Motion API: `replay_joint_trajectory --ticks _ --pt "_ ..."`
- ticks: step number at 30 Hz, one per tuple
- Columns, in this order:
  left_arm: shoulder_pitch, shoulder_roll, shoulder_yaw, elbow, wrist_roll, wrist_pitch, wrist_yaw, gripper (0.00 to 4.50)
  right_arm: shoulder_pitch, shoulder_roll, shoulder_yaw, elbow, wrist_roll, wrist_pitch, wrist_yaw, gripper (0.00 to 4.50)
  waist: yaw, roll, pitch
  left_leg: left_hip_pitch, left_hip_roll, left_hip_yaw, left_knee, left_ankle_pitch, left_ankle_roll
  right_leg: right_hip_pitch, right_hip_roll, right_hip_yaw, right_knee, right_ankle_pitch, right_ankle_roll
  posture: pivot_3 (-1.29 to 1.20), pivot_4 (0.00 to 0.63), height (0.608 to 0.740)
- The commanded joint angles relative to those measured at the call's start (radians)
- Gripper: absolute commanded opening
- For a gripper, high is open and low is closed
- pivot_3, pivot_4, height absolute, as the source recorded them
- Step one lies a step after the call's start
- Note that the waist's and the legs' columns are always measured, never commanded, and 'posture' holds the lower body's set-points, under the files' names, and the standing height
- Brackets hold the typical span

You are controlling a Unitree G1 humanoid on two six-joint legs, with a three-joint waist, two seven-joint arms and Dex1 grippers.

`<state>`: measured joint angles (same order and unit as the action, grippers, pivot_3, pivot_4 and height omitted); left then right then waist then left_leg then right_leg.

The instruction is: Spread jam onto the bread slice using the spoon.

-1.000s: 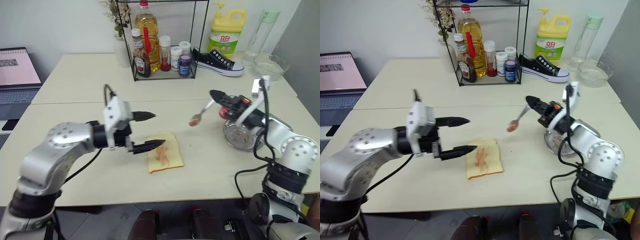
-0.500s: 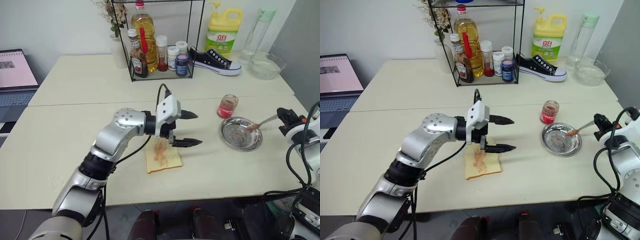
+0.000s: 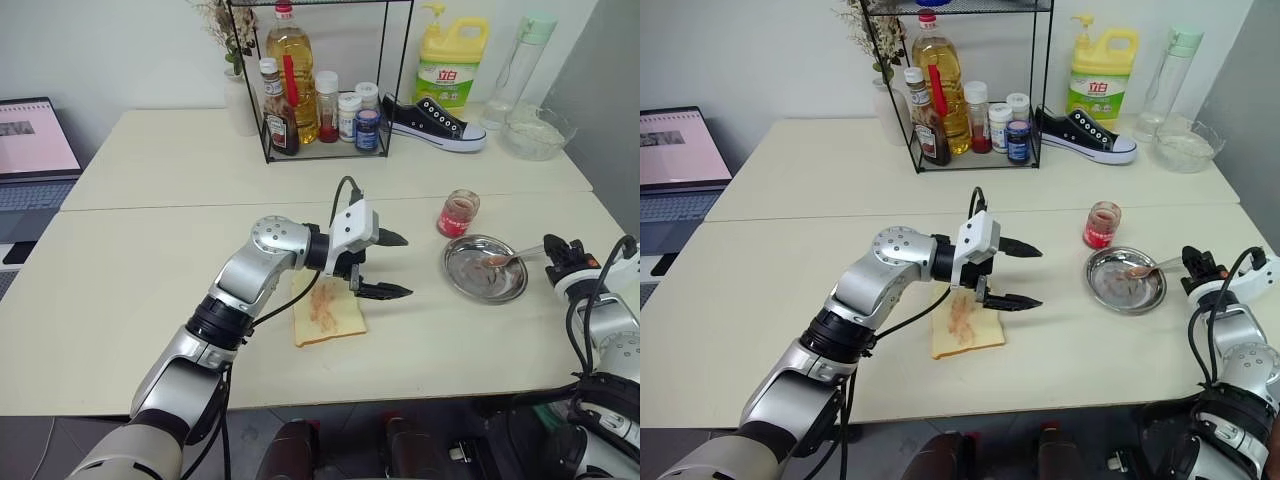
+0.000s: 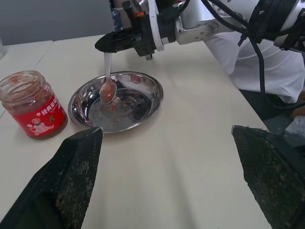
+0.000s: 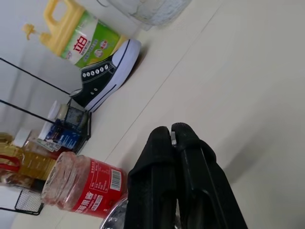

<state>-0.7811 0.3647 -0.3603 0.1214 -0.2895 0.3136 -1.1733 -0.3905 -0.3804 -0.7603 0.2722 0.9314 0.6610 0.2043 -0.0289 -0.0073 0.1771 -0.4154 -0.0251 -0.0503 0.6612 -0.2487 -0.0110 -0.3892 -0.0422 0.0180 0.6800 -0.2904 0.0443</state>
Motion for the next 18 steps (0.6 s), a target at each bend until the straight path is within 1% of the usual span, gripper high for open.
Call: replay_joint_trajectory --ticks 1,3,6,8,9,10,13,14,15,16,18 --pt "0.000 0.002 0.015 -0.049 0.000 -0.007 -0.011 4.50 0.014 -0.005 0.001 0.029 0.004 -0.021 0.035 0.02 0.000 0.000 0.000 0.000 0.000 0.000 0.000 0.000 0.000 0.000 0.000 0.000 0.000 0.000 0.000 0.00 0.150 0.740" --pt "0.004 0.004 0.016 -0.059 -0.001 -0.002 -0.011 4.50 0.006 -0.005 -0.011 0.048 0.009 -0.032 0.031 0.02 0.000 0.000 0.000 0.000 0.000 0.000 0.000 0.000 0.000 0.000 0.000 0.000 0.000 0.000 0.000 0.00 0.150 0.740" --pt "0.006 0.007 0.019 -0.064 -0.001 0.003 -0.013 4.50 -0.007 -0.011 -0.027 0.065 0.025 -0.038 0.022 0.69 0.000 0.000 0.000 0.000 0.000 0.000 0.000 0.000 0.000 0.000 0.000 0.000 0.000 0.000 0.000 0.00 0.150 0.740" --pt "0.005 0.009 0.021 -0.064 0.001 0.004 -0.014 4.50 -0.015 -0.021 -0.038 0.083 0.028 -0.045 0.016 1.33 0.000 0.000 0.000 0.000 0.000 0.000 0.000 0.000 0.000 0.000 0.000 0.000 0.000 0.000 0.000 0.00 0.150 0.740" --pt "0.005 0.010 0.022 -0.064 0.002 0.004 -0.014 4.50 -0.018 -0.028 -0.044 0.090 0.030 -0.048 0.013 1.72 0.000 0.000 0.000 0.000 0.000 0.000 0.000 0.000 0.000 0.000 0.000 0.000 0.000 0.000 0.000 0.00 0.150 0.740" --pt "0.005 0.011 0.023 -0.065 0.002 0.005 -0.014 4.50 -0.021 -0.035 -0.050 0.095 0.033 -0.049 0.011 2.00 0.000 0.000 0.000 0.000 0.000 0.000 0.000 0.000 0.000 0.000 0.000 0.000 0.000 0.000 0.000 0.00 0.150 0.740" --pt "0.008 0.027 0.034 -0.076 0.000 0.012 -0.015 4.50 -0.026 -0.073 -0.078 0.081 0.053 -0.037 -0.005 3.17 0.000 0.000 0.000 0.000 0.000 0.000 0.000 0.000 0.000 0.000 0.000 0.000 0.000 0.000 0.000 0.00 0.150 0.740" --pt "0.018 0.051 0.052 -0.083 -0.004 0.019 -0.016 4.50 -0.019 -0.111 -0.089 0.053 0.054 -0.025 -0.011 3.17 0.000 0.000 0.000 0.000 0.000 0.000 0.000 0.000 0.000 0.000 0.000 0.000 0.000 0.000 0.000 0.00 0.150 0.740" --pt "0.027 0.073 0.067 -0.090 -0.007 0.027 -0.017 4.50 -0.013 -0.142 -0.095 0.031 0.052 -0.018 -0.013 3.59 0.000 0.000 0.000 0.000 0.000 0.000 0.000 0.000 0.000 0.000 0.000 0.000 0.000 0.000 0.000 0.00 0.150 0.740" --pt "0.038 0.099 0.083 -0.099 -0.013 0.039 -0.021 4.50 -0.010 -0.177 -0.097 0.012 0.038 -0.021 -0.020 3.59 0.000 0.002 0.000 0.000 0.000 0.000 0.000 0.000 0.000 0.000 0.000 0.000 0.000 0.000 0.000 0.00 0.150 0.740" --pt "0.058 0.145 0.108 -0.116 -0.023 0.062 -0.025 4.50 -0.002 -0.239 -0.076 -0.012 -0.003 -0.032 -0.012 4.26 0.000 0.005 0.001 0.000 0.000 0.001 0.000 0.000 0.000 0.000 0.000 0.001 0.000 0.000 0.000 0.00 0.150 0.740"
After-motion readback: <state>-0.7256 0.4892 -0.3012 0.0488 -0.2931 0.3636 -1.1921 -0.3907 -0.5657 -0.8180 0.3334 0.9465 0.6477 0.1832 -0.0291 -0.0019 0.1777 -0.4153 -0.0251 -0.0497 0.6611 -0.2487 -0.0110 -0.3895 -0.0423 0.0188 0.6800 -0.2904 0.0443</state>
